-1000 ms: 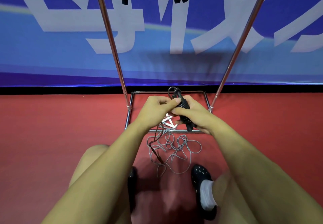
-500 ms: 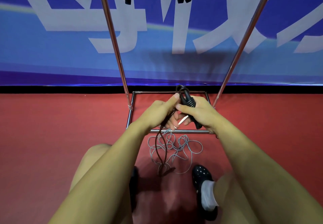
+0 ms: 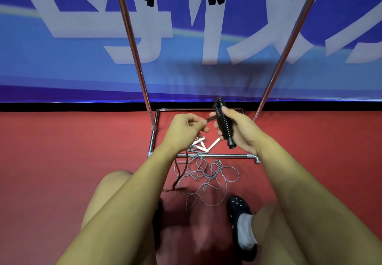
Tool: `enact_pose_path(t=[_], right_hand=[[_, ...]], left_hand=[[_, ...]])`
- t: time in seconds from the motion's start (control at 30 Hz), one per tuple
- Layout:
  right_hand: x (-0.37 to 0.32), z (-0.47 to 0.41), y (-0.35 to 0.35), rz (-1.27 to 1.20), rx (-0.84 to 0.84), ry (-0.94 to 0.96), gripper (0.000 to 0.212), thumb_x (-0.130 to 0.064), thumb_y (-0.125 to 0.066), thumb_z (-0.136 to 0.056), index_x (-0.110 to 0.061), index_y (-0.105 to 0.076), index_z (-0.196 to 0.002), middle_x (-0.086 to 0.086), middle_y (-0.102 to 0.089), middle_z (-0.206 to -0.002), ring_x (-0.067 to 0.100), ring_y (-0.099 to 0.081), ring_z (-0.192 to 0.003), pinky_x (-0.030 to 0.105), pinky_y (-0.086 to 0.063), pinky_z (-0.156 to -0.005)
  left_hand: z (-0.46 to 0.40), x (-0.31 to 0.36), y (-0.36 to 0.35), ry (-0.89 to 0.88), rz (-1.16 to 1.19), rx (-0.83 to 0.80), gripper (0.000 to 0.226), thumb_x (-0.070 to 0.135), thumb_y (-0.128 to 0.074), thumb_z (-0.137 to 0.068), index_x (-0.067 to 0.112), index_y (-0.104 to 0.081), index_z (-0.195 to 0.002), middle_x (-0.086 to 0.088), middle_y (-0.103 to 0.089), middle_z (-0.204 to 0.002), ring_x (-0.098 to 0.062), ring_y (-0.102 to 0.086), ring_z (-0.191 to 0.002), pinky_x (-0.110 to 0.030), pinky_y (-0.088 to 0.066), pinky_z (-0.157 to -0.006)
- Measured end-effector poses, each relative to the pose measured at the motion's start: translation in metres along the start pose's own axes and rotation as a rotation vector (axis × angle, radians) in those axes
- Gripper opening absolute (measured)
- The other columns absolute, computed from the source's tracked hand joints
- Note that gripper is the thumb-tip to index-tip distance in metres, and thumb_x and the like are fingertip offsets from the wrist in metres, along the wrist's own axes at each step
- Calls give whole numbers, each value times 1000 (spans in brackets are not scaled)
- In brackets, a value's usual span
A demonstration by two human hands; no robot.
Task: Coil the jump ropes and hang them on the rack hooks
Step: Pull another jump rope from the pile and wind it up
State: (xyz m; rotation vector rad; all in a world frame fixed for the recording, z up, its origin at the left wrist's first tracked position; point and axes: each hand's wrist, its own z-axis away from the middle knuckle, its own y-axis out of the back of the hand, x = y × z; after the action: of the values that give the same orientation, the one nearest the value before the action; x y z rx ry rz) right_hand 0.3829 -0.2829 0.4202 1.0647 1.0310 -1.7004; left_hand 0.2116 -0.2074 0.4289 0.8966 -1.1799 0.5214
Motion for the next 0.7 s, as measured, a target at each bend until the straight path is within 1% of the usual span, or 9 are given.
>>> enact_pose_path(t=[0.07, 0.13, 0.27, 0.37, 0.47, 0.53, 0.57, 0.63, 0.7], right_hand=[[-1, 1, -1, -40, -1, -19, 37, -30, -43, -108, 0, -59, -123, 11, -63, -88, 20, -55, -69, 32, -48, -66], [1, 1, 0, -17, 29, -4, 24, -22, -45, -108, -4, -61, -110, 11, -64, -92, 22, -57, -74, 34, -51, -73], [6, 2, 4, 289, 29, 86, 11, -25, -62, -102, -17, -69, -104, 5, -68, -93, 19, -59, -86, 37, -49, -80], [7, 3, 3, 422, 103, 131, 26, -29, -80, -89, -20, -69, -110, 1, -74, -104, 15, -69, -93, 35, -56, -83], [6, 5, -2, 409, 134, 118, 39, -27, -88, -80, -15, -65, -108, 4, -72, -96, 16, -70, -79, 41, -58, -75], [6, 6, -6, 361, 90, 92, 40, -23, -85, -84, -11, -61, -114, 6, -67, -92, 19, -67, -77, 53, -59, -74], [6, 7, -9, 321, 59, 75, 41, -20, -81, -87, -9, -57, -119, 9, -64, -95, 20, -67, -79, 53, -61, -74], [5, 9, -14, 249, 6, 42, 42, -17, -74, -93, -5, -50, -125, 13, -61, -97, 18, -66, -76, 43, -63, -64], [5, 11, -16, 229, -34, 35, 44, -19, -70, -96, -5, -44, -128, 18, -65, -98, 20, -66, -65, 35, -58, -53]], left_hand=[[-1, -1, 0, -12, -10, 6, 11, 11, -62, -100, 8, -72, -98, -4, -78, -88, -7, -61, -63, -20, -50, -61], [-2, -2, 0, -17, -11, 15, 13, 9, -59, -102, 7, -71, -105, -5, -78, -91, -7, -62, -65, -18, -52, -63], [-1, -2, 0, -25, -43, 9, 19, 11, -54, -103, 9, -73, -106, 0, -78, -92, -4, -63, -64, -16, -52, -65], [-1, 0, -2, -34, -33, 1, 32, 27, -54, -105, 10, -77, -92, 1, -78, -85, -9, -65, -66, -23, -52, -69], [2, 4, -3, -49, -1, -17, 43, 42, -54, -104, 13, -77, -81, -2, -73, -69, -14, -64, -66, -26, -49, -68], [4, 5, -3, -73, 17, -38, 46, 45, -54, -103, 13, -76, -78, -9, -71, -66, -16, -62, -66, -30, -47, -68], [5, 6, -3, -85, 27, -42, 47, 44, -54, -104, 11, -76, -78, -11, -70, -66, -17, -61, -65, -31, -46, -67], [5, 7, -2, -99, 30, -44, 49, 44, -53, -104, 9, -75, -77, -10, -70, -65, -16, -60, -64, -30, -46, -66], [6, 7, -1, -112, 23, -56, 51, 42, -52, -105, 9, -73, -73, -6, -71, -65, -14, -61, -63, -27, -45, -64]])
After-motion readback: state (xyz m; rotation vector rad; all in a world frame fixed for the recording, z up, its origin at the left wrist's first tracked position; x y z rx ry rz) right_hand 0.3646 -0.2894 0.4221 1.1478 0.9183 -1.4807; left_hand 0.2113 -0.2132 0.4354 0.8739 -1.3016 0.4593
